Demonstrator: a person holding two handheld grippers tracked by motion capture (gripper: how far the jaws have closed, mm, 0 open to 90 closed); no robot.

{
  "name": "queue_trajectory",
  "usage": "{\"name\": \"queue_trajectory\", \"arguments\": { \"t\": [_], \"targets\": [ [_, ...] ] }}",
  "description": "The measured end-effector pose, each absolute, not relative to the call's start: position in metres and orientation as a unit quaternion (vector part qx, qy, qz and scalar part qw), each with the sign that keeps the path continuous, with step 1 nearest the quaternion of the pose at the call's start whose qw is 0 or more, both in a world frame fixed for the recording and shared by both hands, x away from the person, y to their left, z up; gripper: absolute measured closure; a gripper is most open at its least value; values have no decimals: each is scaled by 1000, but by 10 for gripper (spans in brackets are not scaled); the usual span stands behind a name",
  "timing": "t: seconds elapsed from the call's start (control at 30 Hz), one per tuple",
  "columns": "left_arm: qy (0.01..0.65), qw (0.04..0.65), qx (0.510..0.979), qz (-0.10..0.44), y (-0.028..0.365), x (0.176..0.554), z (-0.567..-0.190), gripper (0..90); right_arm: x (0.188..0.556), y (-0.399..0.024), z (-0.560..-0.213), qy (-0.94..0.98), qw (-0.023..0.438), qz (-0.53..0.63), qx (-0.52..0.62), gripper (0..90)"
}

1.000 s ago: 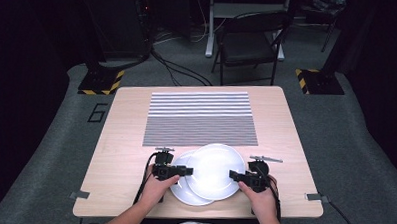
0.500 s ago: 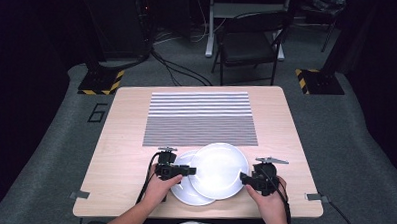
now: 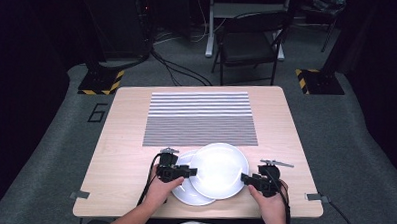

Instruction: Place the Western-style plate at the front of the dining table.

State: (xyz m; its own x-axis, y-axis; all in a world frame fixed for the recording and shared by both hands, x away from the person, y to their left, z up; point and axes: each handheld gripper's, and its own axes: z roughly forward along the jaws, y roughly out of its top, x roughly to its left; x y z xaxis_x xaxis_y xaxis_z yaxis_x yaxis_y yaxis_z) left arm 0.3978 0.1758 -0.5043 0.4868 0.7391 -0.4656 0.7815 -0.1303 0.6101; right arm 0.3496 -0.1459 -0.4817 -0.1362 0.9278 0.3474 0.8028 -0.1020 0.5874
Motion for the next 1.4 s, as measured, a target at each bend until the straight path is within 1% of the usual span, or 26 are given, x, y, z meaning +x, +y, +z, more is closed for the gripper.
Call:
{"name": "queue_trajectory", "arguments": {
  "t": [0.03,0.07,0.1,0.17,0.37,0.47,0.57,0.8,1.17,1.4],
  "targets": [
    [509,420,751,-24,174,397,-505,496,350,-142,-483,672,100,351,644,484],
    [509,420,751,-24,174,397,-505,489,350,-142,-483,672,100,351,644,484],
    [509,418,752,-24,174,397,-505,484,351,-136,-485,679,113,344,639,477],
    [510,418,752,-18,171,394,-505,479,351,-130,-486,683,121,339,635,463],
    [504,420,755,-7,168,394,-505,453,351,-121,-490,693,127,332,627,432],
    [504,417,756,-2,165,393,-505,451,352,-119,-491,693,123,336,626,413],
    [501,411,762,10,161,392,-504,453,354,-119,-493,685,105,343,634,395],
    [504,404,763,15,156,392,-503,452,359,-115,-492,691,123,342,625,372],
    [517,397,758,11,156,391,-502,471,358,-111,-493,687,129,343,628,363],
    [520,397,756,12,157,390,-500,488,357,-110,-492,683,124,339,635,366]
  ]
}}
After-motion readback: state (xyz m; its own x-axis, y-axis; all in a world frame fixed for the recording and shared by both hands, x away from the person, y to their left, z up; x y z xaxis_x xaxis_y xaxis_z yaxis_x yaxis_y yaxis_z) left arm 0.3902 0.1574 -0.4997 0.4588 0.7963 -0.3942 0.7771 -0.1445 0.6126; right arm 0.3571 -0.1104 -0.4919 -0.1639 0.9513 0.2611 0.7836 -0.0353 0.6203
